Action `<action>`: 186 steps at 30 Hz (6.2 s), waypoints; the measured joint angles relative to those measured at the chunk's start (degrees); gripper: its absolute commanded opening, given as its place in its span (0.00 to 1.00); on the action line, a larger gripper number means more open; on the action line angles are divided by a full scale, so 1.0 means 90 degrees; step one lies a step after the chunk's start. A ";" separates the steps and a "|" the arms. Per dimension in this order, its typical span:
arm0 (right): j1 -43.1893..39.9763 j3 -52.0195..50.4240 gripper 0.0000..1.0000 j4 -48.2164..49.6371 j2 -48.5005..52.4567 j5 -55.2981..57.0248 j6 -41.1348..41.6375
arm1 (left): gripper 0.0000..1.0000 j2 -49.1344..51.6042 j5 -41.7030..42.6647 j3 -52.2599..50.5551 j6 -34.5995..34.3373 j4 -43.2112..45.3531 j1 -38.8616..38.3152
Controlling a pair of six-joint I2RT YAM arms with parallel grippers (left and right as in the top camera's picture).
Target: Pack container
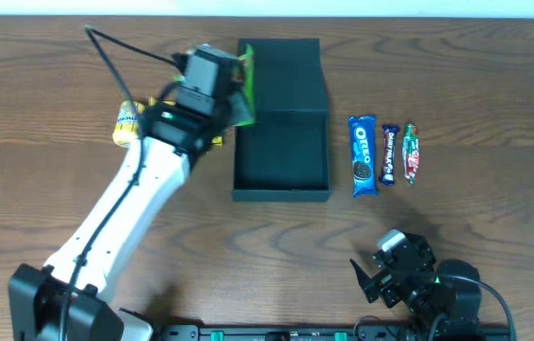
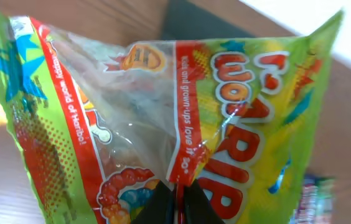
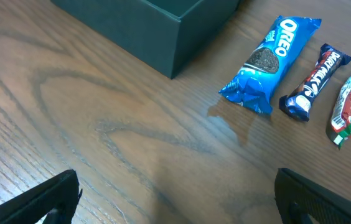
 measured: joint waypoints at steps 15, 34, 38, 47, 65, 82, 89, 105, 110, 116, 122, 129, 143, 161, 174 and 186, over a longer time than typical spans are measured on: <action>0.0000 0.0000 0.99 0.0002 0.0000 0.0000 0.0000 | 0.06 0.1095 -0.0299 0.0000 0.0272 0.0362 -0.1149; 0.0000 0.0000 0.99 0.0002 0.0000 0.0000 0.0000 | 0.95 0.1207 0.0109 0.0002 0.1826 -0.0393 -0.1144; 0.0000 0.0000 0.99 0.0000 0.0000 0.0000 0.0000 | 0.95 0.0726 -0.0175 0.0019 0.1831 -0.0838 -0.1042; 0.0000 0.0000 0.99 0.0022 0.0000 0.0000 0.0000 | 0.95 0.0338 -0.0646 0.0056 0.2047 -0.1843 0.0527; 0.0002 -0.0058 0.99 0.6829 0.0000 -0.4146 0.3109 | 0.95 0.1851 0.0532 0.0066 0.4435 -0.0090 0.1923; -0.0049 -0.0049 0.99 0.5472 0.0044 -0.3830 0.6885 | 0.49 0.2885 0.0209 0.0066 0.4418 0.0551 0.1712; -0.0068 -0.0049 0.82 0.5693 0.0182 -0.2939 0.7507 | 0.06 0.2888 0.0182 0.0153 0.4182 0.0561 0.1710; -0.0435 0.4466 0.69 0.2030 0.7749 -0.0826 0.4869 | 0.06 0.2210 0.0163 0.0532 0.3463 -0.0743 0.1705; -0.0053 0.5751 0.67 0.1217 0.9702 0.0376 0.4223 | 0.06 0.1105 0.0165 0.0675 0.3305 -0.0750 0.1642; 0.0126 0.5892 0.66 0.1180 1.0994 0.1027 0.4141 | 0.06 0.0568 0.0165 0.0692 0.3218 -0.0753 0.1498; 0.0221 0.5892 0.64 0.1355 1.1574 0.1367 0.4114 | 0.06 0.0335 0.0165 0.0692 0.3213 -0.0746 0.1209; 0.0459 0.5892 0.40 0.1537 1.1759 0.1554 0.4029 | 0.10 0.0318 0.0163 0.0692 0.3198 -0.0755 0.1107; 0.0505 0.8565 0.15 -0.0950 1.1844 0.1853 0.3978 | 0.22 0.0316 -0.0296 0.0692 0.3118 -0.1098 0.1105; 0.2285 0.8638 0.10 -0.1535 1.1832 0.1617 0.4379 | 0.72 0.1384 -0.0452 0.0692 0.3077 -0.1127 0.1112; 0.2424 0.8123 0.66 -0.0797 1.1832 0.1921 0.5032 | 0.74 0.1411 -0.0313 0.0692 0.3077 -0.1100 0.1112; 0.2210 0.9097 0.69 -0.1268 1.0236 0.2052 0.4996 | 0.68 0.1411 -0.0270 -0.0685 0.2849 0.0097 0.1112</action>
